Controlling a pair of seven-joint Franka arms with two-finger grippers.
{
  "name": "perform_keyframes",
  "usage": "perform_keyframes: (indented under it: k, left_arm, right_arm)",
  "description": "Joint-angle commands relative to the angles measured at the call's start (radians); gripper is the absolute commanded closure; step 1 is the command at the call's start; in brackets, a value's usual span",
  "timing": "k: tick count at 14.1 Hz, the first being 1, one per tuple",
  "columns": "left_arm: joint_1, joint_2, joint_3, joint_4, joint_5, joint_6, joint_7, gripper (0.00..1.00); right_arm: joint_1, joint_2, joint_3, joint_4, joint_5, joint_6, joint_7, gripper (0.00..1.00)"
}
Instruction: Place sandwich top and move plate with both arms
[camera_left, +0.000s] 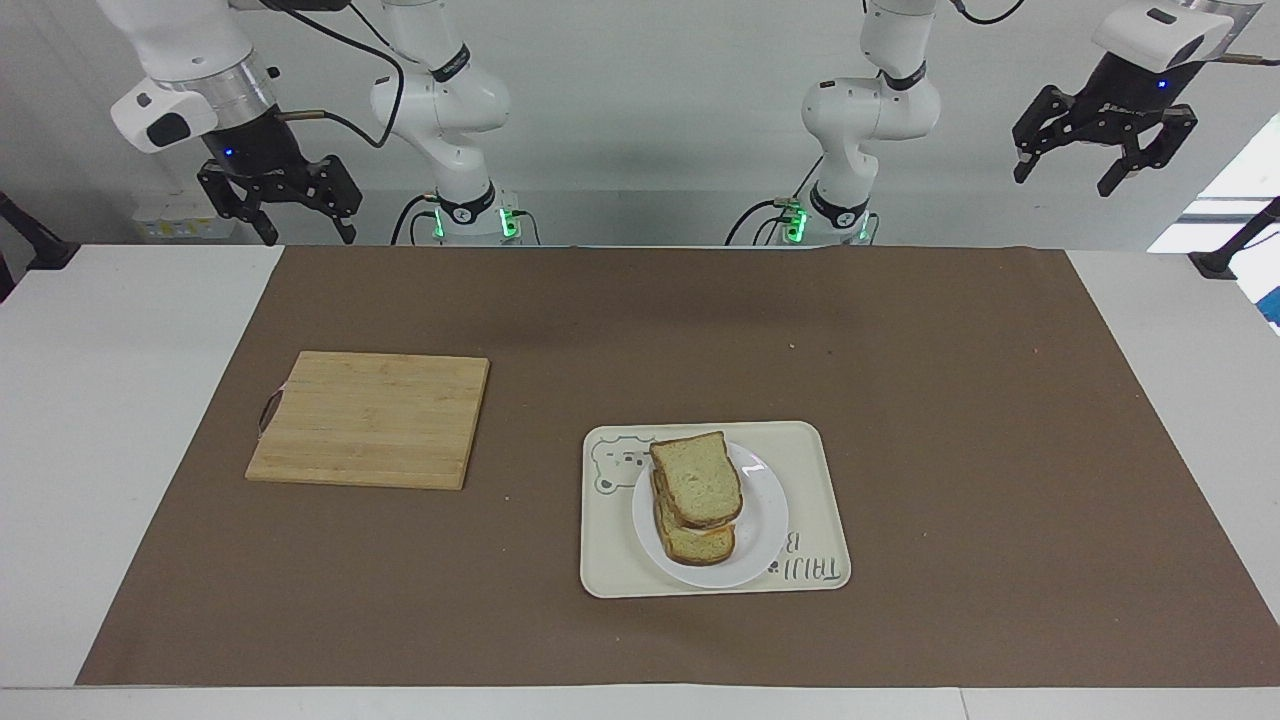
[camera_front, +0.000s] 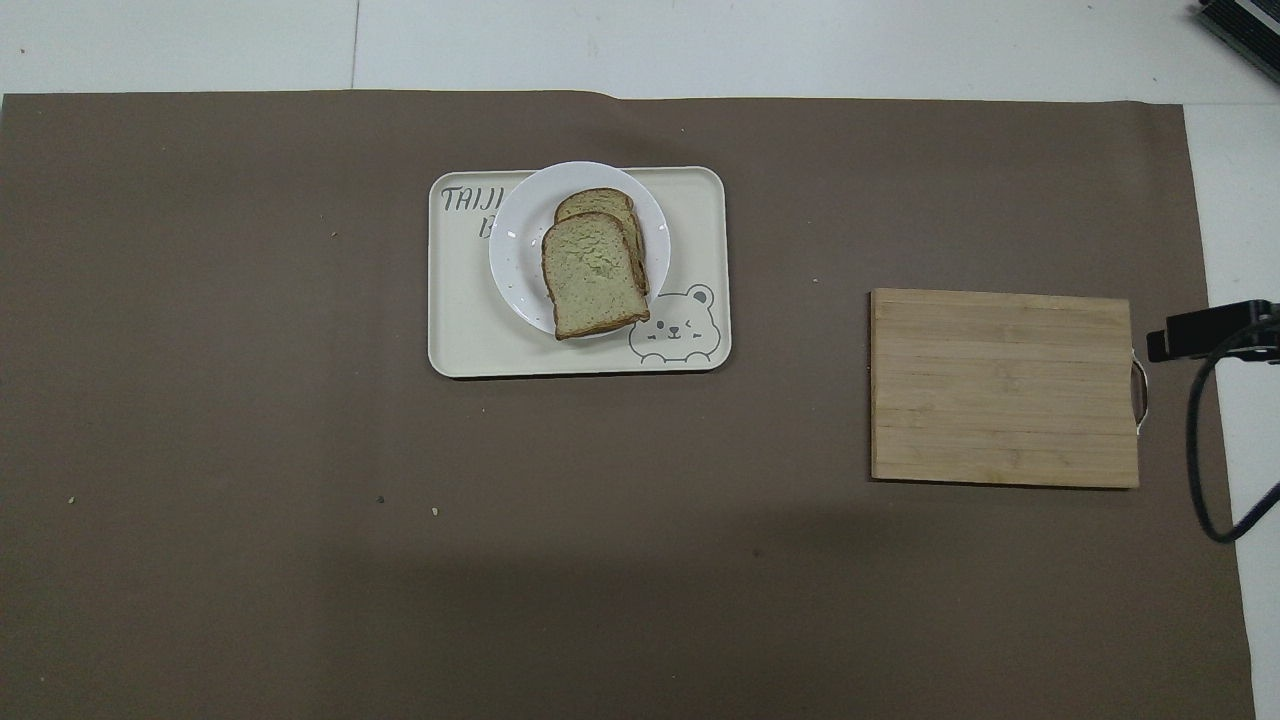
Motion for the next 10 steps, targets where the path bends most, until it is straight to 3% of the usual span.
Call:
perform_keyframes:
  k: [1, 10]
  left_arm:
    - [-0.003, -0.016, -0.004, -0.02, 0.006, 0.005, -0.02, 0.0]
    - [-0.001, -0.025, -0.006, -0.038, 0.006, 0.011, -0.054, 0.0]
  right_arm:
    - [0.002, 0.009, -0.004, 0.019, 0.005, -0.017, -0.023, 0.0]
    - [0.002, 0.009, -0.004, 0.019, 0.005, -0.017, -0.023, 0.0]
